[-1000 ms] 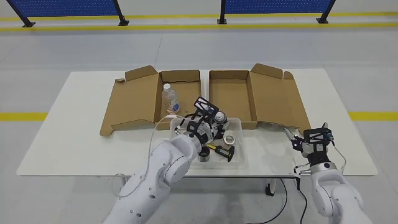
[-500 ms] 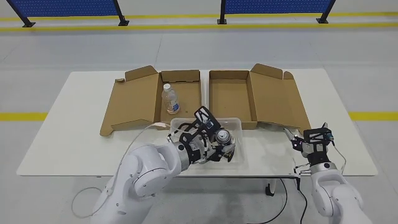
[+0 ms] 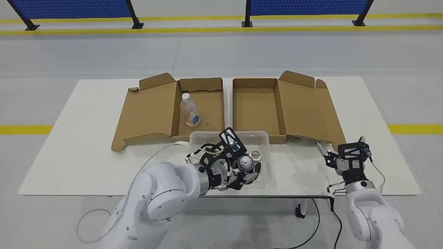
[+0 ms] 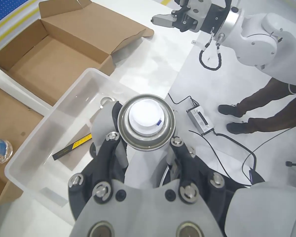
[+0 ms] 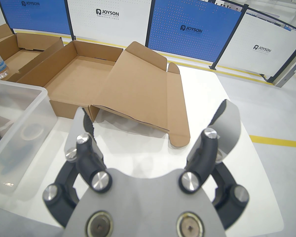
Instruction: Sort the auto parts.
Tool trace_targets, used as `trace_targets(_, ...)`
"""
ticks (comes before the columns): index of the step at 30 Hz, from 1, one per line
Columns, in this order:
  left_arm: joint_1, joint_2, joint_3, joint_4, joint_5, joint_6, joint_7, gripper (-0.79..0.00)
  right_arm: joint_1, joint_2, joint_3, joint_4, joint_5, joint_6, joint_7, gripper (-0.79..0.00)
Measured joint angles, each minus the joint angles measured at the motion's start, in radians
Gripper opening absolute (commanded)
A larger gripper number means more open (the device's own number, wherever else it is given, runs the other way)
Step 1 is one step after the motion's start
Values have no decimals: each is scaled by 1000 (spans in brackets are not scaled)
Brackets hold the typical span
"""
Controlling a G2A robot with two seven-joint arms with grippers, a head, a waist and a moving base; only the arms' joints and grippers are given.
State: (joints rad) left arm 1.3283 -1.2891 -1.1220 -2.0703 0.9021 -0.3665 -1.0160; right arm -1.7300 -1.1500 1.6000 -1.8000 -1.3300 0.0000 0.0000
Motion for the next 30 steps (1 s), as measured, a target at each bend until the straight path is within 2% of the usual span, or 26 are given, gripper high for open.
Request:
trace_targets(8,-16,9,4,25,13,5,4,-785,0,0,0,0,0,0,0,0)
trace_targets(12,-33,13,-1,67,67,21,16,-785,0,0,0,0,0,0,0,0)
trace_targets(21,-113,10,0,224,247,120,191,-785,0,0,0,0,0,0,0,0)
trace_targets(25,-164,4,-4,305,306,205,277,-785,0,0,0,0,0,0,0,0)
trace_targets(30,-198,1,-11,371,414,293,307,-785,0,0,0,0,0,0,0,0)
